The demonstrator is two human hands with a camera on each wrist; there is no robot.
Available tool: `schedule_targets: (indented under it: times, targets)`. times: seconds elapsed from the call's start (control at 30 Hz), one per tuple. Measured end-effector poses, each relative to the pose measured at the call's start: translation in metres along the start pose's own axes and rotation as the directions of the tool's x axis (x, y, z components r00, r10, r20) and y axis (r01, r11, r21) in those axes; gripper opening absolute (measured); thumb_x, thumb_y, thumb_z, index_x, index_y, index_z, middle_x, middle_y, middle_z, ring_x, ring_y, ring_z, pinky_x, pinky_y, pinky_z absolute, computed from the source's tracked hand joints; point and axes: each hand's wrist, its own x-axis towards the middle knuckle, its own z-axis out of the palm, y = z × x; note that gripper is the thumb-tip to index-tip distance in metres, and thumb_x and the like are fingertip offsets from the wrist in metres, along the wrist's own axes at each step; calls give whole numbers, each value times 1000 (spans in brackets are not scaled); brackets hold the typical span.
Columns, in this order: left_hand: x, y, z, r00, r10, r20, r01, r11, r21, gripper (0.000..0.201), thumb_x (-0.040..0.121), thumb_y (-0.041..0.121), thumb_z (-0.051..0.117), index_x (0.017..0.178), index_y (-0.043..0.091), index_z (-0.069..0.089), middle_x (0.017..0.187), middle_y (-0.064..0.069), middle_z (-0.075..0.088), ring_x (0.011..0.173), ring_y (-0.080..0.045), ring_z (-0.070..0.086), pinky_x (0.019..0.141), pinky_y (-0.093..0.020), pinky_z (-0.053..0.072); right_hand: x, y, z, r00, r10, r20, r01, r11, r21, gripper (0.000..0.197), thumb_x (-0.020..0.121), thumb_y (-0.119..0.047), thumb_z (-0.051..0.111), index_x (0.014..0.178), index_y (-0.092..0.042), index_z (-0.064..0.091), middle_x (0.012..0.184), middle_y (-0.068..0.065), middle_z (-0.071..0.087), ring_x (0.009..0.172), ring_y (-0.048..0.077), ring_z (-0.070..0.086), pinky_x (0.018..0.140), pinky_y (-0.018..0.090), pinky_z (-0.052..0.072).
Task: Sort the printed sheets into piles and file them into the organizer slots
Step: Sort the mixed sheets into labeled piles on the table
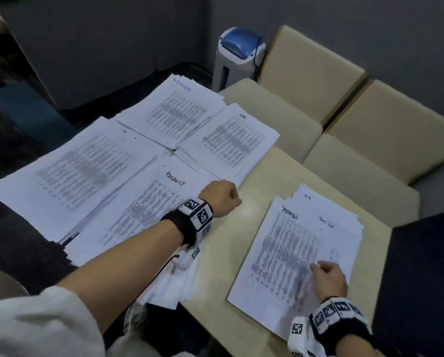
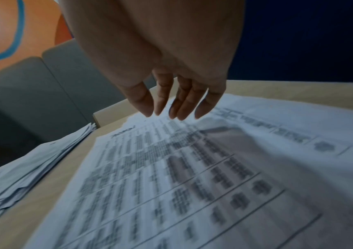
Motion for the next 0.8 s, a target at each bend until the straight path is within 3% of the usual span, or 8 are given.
schedule_targets:
  times: [0.2,0.3,0.4,0.47,0.53,0.67,0.73,0.8]
  targets:
    - [4,39,114,966,-201,164,177,973,147,45,93,36,59,124,4,49,112,-10,58,96,-27,56,79,-34,48,29,30,-26,993,85,82,-89,995,48,51,84,-30,76,122,-3,57,121,17,62,111,32,59,96,34,43]
    - [-4,50,139,961,-242,134,219,962,162,37,92,32,62,115,5,54,108,-11,60,93,-28,58,74,-31,45,40,41,-27,978,73,194,-101,986,136,53,82,-30,78,123,-6,55,109,9,61,101,26,60,95,35,47]
    - [-13,59,144,984,-158,85,146,980,134,25,91,25,63,108,6,61,98,-8,63,88,-27,61,71,-31,47,47,48,-29,958,99,269,-161,962,221,53,78,-28,81,119,-11,53,118,10,60,104,28,62,100,47,49]
    - [-17,61,144,993,-88,83,88,996,4,7,89,20,65,94,15,65,91,-4,65,88,-26,62,73,-32,48,54,53,-30,961,103,258,-174,946,272,56,79,-19,81,126,-9,51,120,9,57,106,26,57,104,42,45]
    - [-18,57,144,995,-39,93,53,987,-154,17,84,13,66,71,21,59,73,1,61,73,-20,59,67,-29,45,56,54,-34,968,108,226,-178,931,319,61,78,-9,80,131,-9,50,118,9,55,103,24,53,98,34,44]
    - [-19,53,142,979,2,203,72,932,-355,30,77,-13,62,68,16,67,72,1,68,68,-5,62,70,-22,48,50,58,-44,973,143,180,-211,864,457,17,83,12,61,92,-1,66,60,0,64,64,23,50,45,13,42]
    - [-18,52,147,987,-78,140,116,949,-293,23,80,-10,58,85,10,69,88,-3,70,84,-13,65,77,-25,48,44,64,-48,971,149,186,-227,823,520,22,84,9,61,73,-8,70,63,5,69,70,25,54,57,20,47]
    - [-15,47,156,981,-195,6,194,969,-150,16,86,3,57,97,13,63,98,-2,66,89,-18,60,76,-27,46,35,72,-49,957,176,229,-278,772,571,21,91,0,60,81,-16,68,87,15,66,78,24,54,66,24,47]
